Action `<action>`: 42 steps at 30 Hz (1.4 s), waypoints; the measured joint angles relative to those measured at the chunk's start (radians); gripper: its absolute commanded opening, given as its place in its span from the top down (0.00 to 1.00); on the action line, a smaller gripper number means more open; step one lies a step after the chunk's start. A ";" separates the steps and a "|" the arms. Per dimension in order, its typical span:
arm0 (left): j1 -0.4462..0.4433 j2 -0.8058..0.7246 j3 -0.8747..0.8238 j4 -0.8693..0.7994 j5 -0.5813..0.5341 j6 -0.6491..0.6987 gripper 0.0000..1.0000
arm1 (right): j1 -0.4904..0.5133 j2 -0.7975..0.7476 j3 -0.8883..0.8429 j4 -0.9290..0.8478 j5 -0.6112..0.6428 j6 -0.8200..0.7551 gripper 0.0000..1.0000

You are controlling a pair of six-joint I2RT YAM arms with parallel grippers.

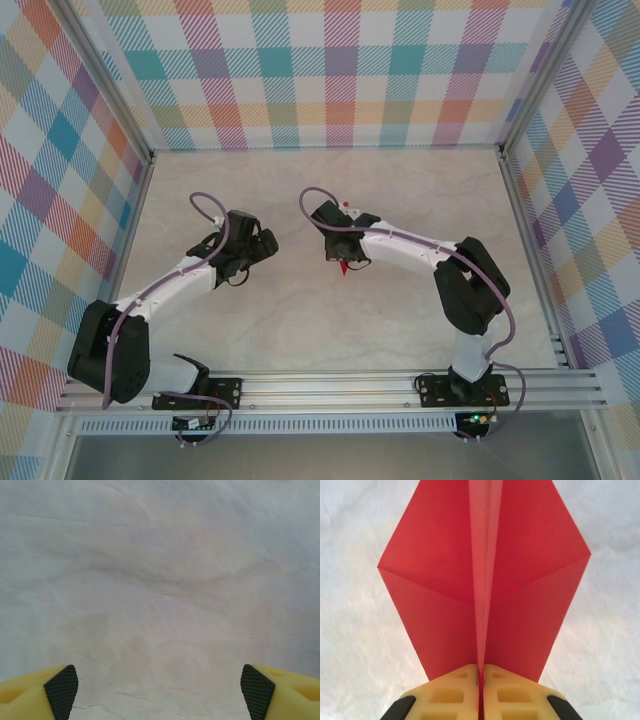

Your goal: Fold a paper plane with a square sheet of paper (pick it up from the middle)

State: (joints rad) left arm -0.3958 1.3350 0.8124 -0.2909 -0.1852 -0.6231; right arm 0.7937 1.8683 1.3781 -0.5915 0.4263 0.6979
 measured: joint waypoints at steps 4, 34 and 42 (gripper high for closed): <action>0.038 -0.027 0.003 -0.052 -0.039 0.033 0.00 | -0.044 0.070 0.068 0.034 -0.032 -0.040 0.91; 0.065 -0.117 -0.004 -0.111 -0.044 0.064 0.00 | -0.127 0.368 0.394 -0.073 -0.148 -0.113 0.66; 0.065 -0.143 0.013 -0.154 -0.072 0.075 0.00 | -0.127 0.117 0.349 -0.082 -0.144 -0.139 0.35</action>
State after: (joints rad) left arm -0.3309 1.1919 0.8253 -0.4446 -0.2569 -0.5484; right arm 0.6662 1.9850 1.7271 -0.6735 0.2821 0.5587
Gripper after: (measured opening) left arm 0.998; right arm 0.580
